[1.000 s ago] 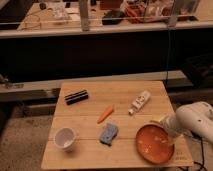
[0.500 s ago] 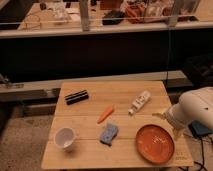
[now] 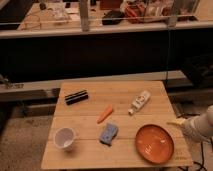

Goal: Pick up the ceramic bowl

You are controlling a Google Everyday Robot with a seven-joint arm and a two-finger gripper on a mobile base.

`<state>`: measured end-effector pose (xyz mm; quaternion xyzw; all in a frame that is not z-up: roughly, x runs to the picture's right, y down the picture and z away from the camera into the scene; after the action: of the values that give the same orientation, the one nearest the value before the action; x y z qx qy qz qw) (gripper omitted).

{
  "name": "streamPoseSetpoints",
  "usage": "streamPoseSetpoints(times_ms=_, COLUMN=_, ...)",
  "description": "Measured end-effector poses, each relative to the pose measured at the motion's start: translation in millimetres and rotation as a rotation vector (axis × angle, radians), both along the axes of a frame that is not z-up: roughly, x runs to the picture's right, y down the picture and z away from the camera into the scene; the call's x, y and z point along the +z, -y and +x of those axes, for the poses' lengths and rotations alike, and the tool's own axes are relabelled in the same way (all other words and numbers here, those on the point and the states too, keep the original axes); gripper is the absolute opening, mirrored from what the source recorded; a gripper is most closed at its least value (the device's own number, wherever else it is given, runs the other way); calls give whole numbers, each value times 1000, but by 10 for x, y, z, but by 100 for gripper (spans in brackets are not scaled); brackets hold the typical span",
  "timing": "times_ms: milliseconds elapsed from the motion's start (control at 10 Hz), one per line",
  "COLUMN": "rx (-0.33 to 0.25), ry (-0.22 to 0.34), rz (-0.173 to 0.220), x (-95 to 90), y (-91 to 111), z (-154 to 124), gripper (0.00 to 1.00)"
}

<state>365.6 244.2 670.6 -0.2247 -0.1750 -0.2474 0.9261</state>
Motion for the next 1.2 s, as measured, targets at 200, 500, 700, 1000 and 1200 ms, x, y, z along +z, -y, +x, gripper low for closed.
streamPoseSetpoints(times_ms=200, rx=10, ry=37, rz=-14, x=108, y=-167, z=46, gripper=80)
streamPoseSetpoints(times_ms=500, rx=-6, ry=48, rz=-29, x=305, y=-381, z=50, gripper=80)
streamPoseSetpoints(times_ms=700, rx=-29, ry=44, rz=-23, x=405, y=-514, z=59, gripper=80)
streamPoseSetpoints(times_ms=1000, rx=-95, ry=12, rz=-54, x=513, y=-585, z=-38, gripper=80)
streamPoseSetpoints(times_ms=1200, rx=-116, ry=-14, rz=-74, x=593, y=-591, z=-75, gripper=80)
